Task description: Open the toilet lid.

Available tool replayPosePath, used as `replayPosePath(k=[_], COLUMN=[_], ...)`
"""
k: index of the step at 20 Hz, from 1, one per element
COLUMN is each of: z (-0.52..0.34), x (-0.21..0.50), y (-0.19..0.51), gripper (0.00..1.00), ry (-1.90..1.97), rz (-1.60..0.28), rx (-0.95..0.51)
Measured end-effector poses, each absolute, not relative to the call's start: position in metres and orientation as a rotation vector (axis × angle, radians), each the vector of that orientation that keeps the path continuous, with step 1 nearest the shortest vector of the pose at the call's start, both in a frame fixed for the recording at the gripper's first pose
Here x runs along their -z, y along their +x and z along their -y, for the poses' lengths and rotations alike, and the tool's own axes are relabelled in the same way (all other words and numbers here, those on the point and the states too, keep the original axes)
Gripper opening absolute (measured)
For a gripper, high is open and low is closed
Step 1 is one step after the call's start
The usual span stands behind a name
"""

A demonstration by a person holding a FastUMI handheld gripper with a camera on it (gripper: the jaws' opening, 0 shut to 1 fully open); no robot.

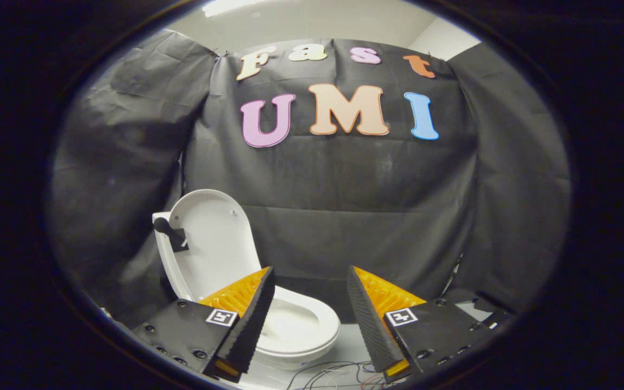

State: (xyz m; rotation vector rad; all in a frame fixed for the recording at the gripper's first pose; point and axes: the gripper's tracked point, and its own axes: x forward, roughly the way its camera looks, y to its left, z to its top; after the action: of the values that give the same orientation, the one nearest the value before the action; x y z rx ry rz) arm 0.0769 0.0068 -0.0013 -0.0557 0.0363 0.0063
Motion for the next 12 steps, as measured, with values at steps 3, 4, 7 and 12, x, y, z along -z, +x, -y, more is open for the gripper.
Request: replayPosePath(k=[3,4,7,12], z=[-0.0088,-0.0087,-0.0087,-0.0055], x=[0.0023,0.0017,-0.0002,-0.0031], y=[0.0774,0.0771,0.0759,0.0776], gripper=[0.84,0.84,0.84,0.85], ry=[-0.056,-0.055,-0.051,-0.079], rz=[-0.045,-0.043,-0.031,-0.025], rx=[-0.015,-0.015,-0.014,0.003])
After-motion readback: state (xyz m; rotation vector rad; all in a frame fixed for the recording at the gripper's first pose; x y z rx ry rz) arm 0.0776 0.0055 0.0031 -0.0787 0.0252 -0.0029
